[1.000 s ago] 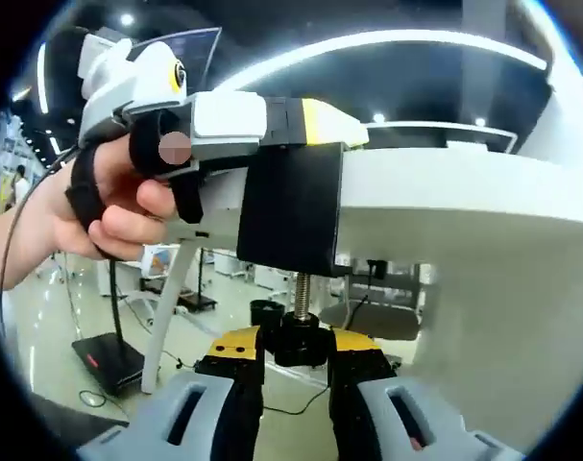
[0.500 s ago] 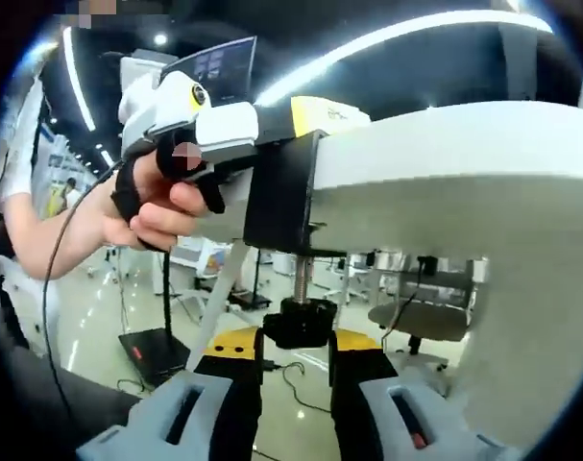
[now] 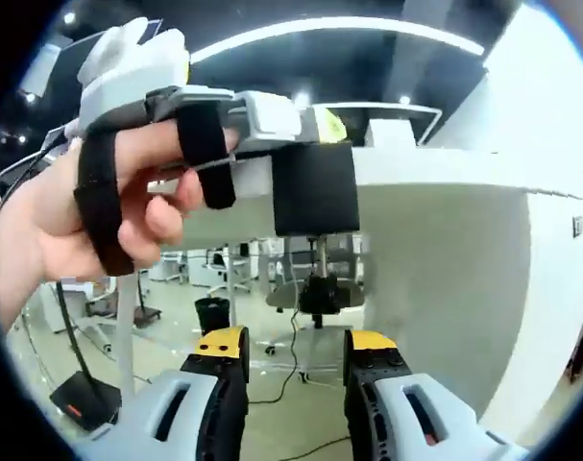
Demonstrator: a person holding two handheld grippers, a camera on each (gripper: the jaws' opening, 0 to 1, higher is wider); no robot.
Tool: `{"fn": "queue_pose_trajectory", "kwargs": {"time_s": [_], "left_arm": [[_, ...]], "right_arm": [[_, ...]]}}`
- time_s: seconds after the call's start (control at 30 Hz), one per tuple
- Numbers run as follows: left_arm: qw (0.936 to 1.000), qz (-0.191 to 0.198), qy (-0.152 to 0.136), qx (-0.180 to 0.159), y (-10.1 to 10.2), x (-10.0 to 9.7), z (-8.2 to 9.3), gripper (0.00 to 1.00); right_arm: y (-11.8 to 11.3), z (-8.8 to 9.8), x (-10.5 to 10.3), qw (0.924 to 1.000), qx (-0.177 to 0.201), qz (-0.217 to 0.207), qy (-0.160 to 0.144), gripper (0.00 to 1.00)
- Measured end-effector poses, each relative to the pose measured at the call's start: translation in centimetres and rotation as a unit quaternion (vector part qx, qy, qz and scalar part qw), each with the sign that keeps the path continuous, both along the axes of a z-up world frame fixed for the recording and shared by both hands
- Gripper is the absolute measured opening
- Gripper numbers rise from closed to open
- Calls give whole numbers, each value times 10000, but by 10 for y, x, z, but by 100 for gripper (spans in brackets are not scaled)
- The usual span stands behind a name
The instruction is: Clamp the fixed fixture on the desktop, loosen the retaining clip, secure it to the edge of the desk, and tighten the retaining clip.
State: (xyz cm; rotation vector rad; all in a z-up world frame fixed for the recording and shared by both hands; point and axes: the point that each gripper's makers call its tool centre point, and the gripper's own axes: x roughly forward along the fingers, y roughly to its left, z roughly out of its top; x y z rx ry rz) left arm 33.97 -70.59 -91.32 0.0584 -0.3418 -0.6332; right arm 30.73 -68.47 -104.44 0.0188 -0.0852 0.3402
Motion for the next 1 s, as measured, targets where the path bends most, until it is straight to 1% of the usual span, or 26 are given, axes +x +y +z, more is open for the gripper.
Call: {"fn": "queue_pose_trajectory", "kwargs": {"time_s": [0.07, 0.13, 0.17, 0.2, 0.27, 0.37, 0.47, 0.53, 0.6, 0.63, 0.67, 0.77, 0.87, 0.9, 0.93, 1.0], "left_arm": [[10000, 1, 3, -1, 0, 0, 0, 1], [10000, -7, 18, 0, 0, 0, 0, 1], [10000, -10, 28, 0, 0, 0, 0, 1], [10000, -14, 33, 1, -1, 0, 0, 1], [10000, -13, 31, 2, -1, 0, 0, 1], [10000, -15, 29, 3, -1, 0, -1, 1], [10000, -16, 24, 3, -1, 0, -1, 1], [10000, -13, 30, 1, -1, 1, -1, 1], [10000, -9, 34, 2, -1, 0, -1, 1], [10000, -9, 30, 2, -1, 0, -1, 1], [10000, -5, 30, 0, -1, 1, -1, 1], [10000, -8, 33, -3, -1, 1, -1, 1], [10000, -14, 37, -6, -1, 1, -1, 1], [10000, -15, 40, -5, -1, 1, -1, 1], [10000, -15, 39, -5, -1, 1, -1, 1], [10000, -1, 42, -12, -1, 1, 0, 1]], "right_arm": [[-4, 6, 10, 10000, -20, -95, 15, 37], [-9, 5, 19, 9997, 9, -213, 100, 35], [-11, 5, 22, 9996, 74, -236, 127, 32], [-11, 3, 24, 9996, 85, -247, 133, 29], [-11, -1, 26, 9995, -10, -266, 152, 24], [-12, -2, 26, 9997, 54, -227, 105, 24], [-12, -2, 27, 9999, 141, -12, 95, 23], [-11, 0, 28, 9997, -78, 219, -6, 23], [-10, 0, 29, 9985, -172, 507, -106, 23], [-10, 0, 29, 9974, -276, 637, -195, 23], [-10, 0, 29, 9959, -374, 773, -282, 23], [-9, 0, 28, 9895, -487, 1283, -458, 23], [-7, -1, 28, 9797, -772, 1743, -623, 23], [-7, -1, 28, 9775, -853, 1811, -664, 23], [-3, -2, 26, 9705, -963, 2104, -675, 23], [-3, -2, 27, 9626, -1125, 2332, -803, 23]]}}
